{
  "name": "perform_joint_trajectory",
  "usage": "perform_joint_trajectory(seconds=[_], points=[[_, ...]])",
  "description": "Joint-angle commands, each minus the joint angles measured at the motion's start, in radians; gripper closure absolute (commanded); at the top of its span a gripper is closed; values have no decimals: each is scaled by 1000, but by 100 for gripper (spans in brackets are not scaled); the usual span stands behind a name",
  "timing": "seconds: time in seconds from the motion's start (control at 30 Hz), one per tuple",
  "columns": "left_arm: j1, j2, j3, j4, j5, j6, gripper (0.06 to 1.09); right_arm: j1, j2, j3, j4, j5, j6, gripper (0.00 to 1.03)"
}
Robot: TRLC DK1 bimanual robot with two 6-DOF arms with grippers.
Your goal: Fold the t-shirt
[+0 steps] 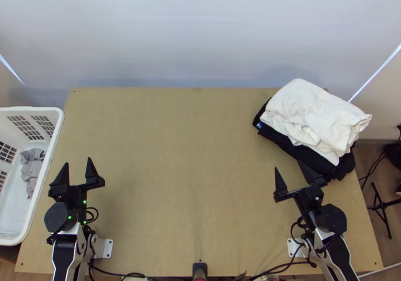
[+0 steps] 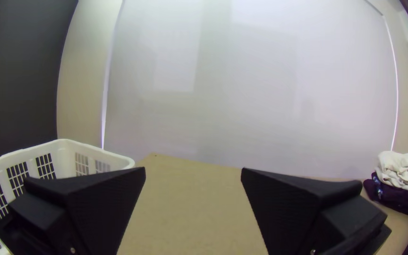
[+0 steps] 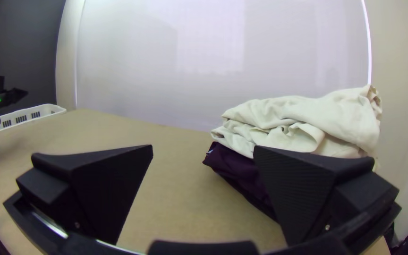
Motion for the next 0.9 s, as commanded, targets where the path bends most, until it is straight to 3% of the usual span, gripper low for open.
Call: perform_joint_trajectory(seconds=[0.0, 0.13, 0.2, 0.5, 0.6, 0.73, 0.87], points=[[-6, 0, 2, -5, 32, 1, 10, 0, 0, 0, 0, 0, 0, 4], [-9, 0, 5, -25, 90, -56, 10, 0, 0, 0, 0, 0, 0, 4], [-10, 0, 6, -52, 189, -44, 10, 0, 0, 0, 1, 0, 0, 4], [5, 2, 124, -52, 195, 5, 10, 0, 0, 0, 1, 0, 0, 4], [5, 121, 298, -74, 161, -2, 11, 0, 0, 0, 0, 0, 0, 4], [51, 520, 710, -284, 58, -76, 10, 0, 0, 0, 0, 0, 0, 4], [275, 822, 1120, -537, 95, -98, 10, 0, 0, 0, 0, 0, 0, 4]])
